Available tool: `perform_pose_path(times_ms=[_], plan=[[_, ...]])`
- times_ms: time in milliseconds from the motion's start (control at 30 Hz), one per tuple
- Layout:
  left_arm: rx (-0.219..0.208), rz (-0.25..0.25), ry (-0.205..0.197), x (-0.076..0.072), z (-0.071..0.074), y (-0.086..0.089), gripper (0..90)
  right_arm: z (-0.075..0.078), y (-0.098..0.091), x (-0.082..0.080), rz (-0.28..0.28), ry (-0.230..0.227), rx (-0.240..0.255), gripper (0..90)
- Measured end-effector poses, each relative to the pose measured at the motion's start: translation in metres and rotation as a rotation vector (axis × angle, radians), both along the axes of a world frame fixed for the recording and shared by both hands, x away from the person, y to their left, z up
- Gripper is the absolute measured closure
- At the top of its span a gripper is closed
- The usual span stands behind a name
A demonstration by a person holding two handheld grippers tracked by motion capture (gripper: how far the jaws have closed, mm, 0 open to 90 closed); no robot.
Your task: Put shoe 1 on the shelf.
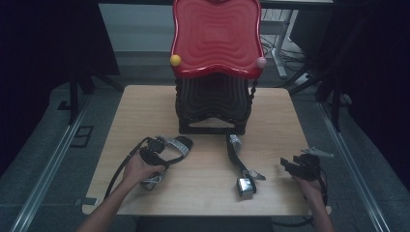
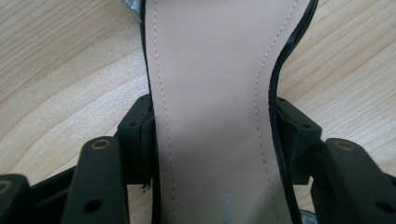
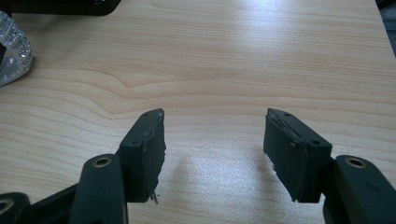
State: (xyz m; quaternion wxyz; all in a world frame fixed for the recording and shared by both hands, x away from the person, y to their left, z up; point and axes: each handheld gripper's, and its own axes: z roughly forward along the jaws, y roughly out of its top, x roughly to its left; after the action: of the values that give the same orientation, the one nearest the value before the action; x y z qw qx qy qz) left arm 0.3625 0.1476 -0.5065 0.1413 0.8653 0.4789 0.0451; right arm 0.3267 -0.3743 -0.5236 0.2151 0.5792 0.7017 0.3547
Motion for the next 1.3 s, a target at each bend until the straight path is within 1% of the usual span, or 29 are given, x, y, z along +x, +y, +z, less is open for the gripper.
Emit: perform_pose_path(times_ms=[33, 100, 167, 200, 300, 333, 367, 433, 467, 533, 567, 600, 633, 667, 733, 767, 833, 867, 900, 933, 967, 1000, 1033, 1067, 1100, 1133, 1167, 1200, 1300], plan=[[0.000, 0.000, 0.000, 0.000, 0.000, 0.000, 41.3, 0.000, 0.000, 0.000, 0.000, 0.000, 0.000, 38.9], [-0.039, 0.001, 0.000, 0.001, 0.000, 0.006, 41.6, -0.001, 0.000, 0.000, -0.005, -0.003, 0.001, 39.0], [-0.050, 0.000, 0.000, 0.001, 0.000, 0.008, 41.9, -0.001, -0.001, 0.000, -0.008, 0.002, -0.001, 39.0], [-0.078, 0.006, 0.002, 0.001, 0.001, 0.011, 41.9, -0.001, -0.001, 0.000, -0.007, 0.002, -0.002, 39.0], [-0.092, 0.004, 0.004, 0.001, 0.003, 0.015, 42.0, -0.001, -0.001, 0.000, -0.007, 0.003, -0.004, 39.0], [-0.111, -0.006, 0.007, 0.000, 0.008, 0.019, 42.0, -0.001, -0.001, 0.000, -0.010, 0.001, -0.004, 39.0], [-0.111, -0.006, 0.007, 0.000, 0.008, 0.019, 42.0, -0.001, -0.001, 0.000, -0.010, 0.001, -0.004, 39.0], [-0.153, -0.006, -0.003, -0.002, 0.015, 0.025, 42.0, -0.001, -0.001, 0.000, -0.013, 0.000, -0.001, 39.0], [-0.189, 0.009, -0.013, -0.004, 0.021, 0.030, 42.0, -0.001, -0.001, 0.000, -0.014, 0.000, -0.002, 39.0], [-0.213, 0.016, -0.031, -0.006, 0.030, 0.037, 42.0, -0.001, -0.001, 0.000, -0.015, -0.001, -0.001, 39.1], [-0.238, 0.023, -0.038, -0.008, 0.035, 0.043, 42.0, -0.001, -0.001, 0.000, -0.014, -0.001, -0.001, 39.1], [-0.238, 0.023, -0.038, -0.008, 0.035, 0.043, 42.0, -0.001, -0.001, -0.001, -0.014, 0.000, -0.002, 39.1], [-0.254, 0.029, -0.044, -0.009, 0.038, 0.047, 42.0, -0.001, -0.001, 0.000, -0.015, 0.000, -0.002, 39.1], [-0.298, 0.050, -0.055, -0.011, 0.044, 0.058, 42.0, -0.001, -0.001, -0.001, -0.015, 0.002, -0.002, 39.1], [-0.332, 0.074, -0.066, -0.014, 0.048, 0.068, 42.0, -0.002, -0.001, 0.000, -0.015, 0.001, -0.003, 39.1], [-0.332, 0.074, -0.066, -0.014, 0.048, 0.068, 42.1, -0.002, -0.001, 0.000, -0.015, 0.001, -0.003, 39.1], [-0.380, 0.106, -0.078, -0.018, 0.052, 0.084, 42.1, -0.002, -0.001, 0.000, -0.012, 0.005, -0.007, 39.1], [-0.394, 0.117, -0.085, -0.019, 0.054, 0.091, 42.1, -0.002, 0.000, 0.000, -0.012, 0.005, -0.007, 39.1], [-0.394, 0.117, -0.085, -0.019, 0.054, 0.091, 42.1, -0.002, 0.000, 0.000, -0.012, 0.007, -0.005, 39.1], [-0.413, 0.137, -0.098, -0.020, 0.058, 0.100, 42.1, -0.003, 0.000, 0.000, -0.010, 0.007, -0.006, 39.0], [-0.413, 0.137, -0.098, -0.020, 0.058, 0.100, 42.1, -0.003, 0.000, 0.000, -0.010, 0.007, -0.006, 39.0], [-0.436, 0.155, -0.111, -0.022, 0.063, 0.108, 42.1, -0.003, 0.000, 0.001, -0.011, 0.006, -0.007, 39.1], [-0.436, 0.155, -0.111, -0.022, 0.063, 0.108, 42.1, -0.003, 0.000, 0.001, -0.011, 0.006, -0.007, 39.1], [-0.460, 0.168, -0.123, -0.023, 0.068, 0.115, 42.1, -0.003, 0.001, 0.001, -0.013, 0.010, -0.006, 39.0], [-0.460, 0.168, -0.123, -0.023, 0.068, 0.115, 42.1, -0.003, 0.001, 0.001, -0.013, 0.010, -0.006, 39.0], [-0.484, 0.181, -0.137, -0.024, 0.075, 0.123, 42.1, -0.004, 0.001, 0.001, -0.012, 0.012, -0.006, 39.0], [-0.484, 0.181, -0.137, -0.024, 0.075, 0.123, 42.1, -0.004, 0.001, 0.001, -0.012, 0.012, -0.006, 39.0], [-0.507, 0.193, -0.157, -0.025, 0.083, 0.130, 42.1, -0.004, 0.001, 0.001, -0.010, 0.012, -0.007, 39.1], [-0.526, 0.205, -0.184, -0.023, 0.095, 0.137, 42.1, -0.004, 0.001, 0.001, -0.011, 0.011, -0.004, 39.1]])
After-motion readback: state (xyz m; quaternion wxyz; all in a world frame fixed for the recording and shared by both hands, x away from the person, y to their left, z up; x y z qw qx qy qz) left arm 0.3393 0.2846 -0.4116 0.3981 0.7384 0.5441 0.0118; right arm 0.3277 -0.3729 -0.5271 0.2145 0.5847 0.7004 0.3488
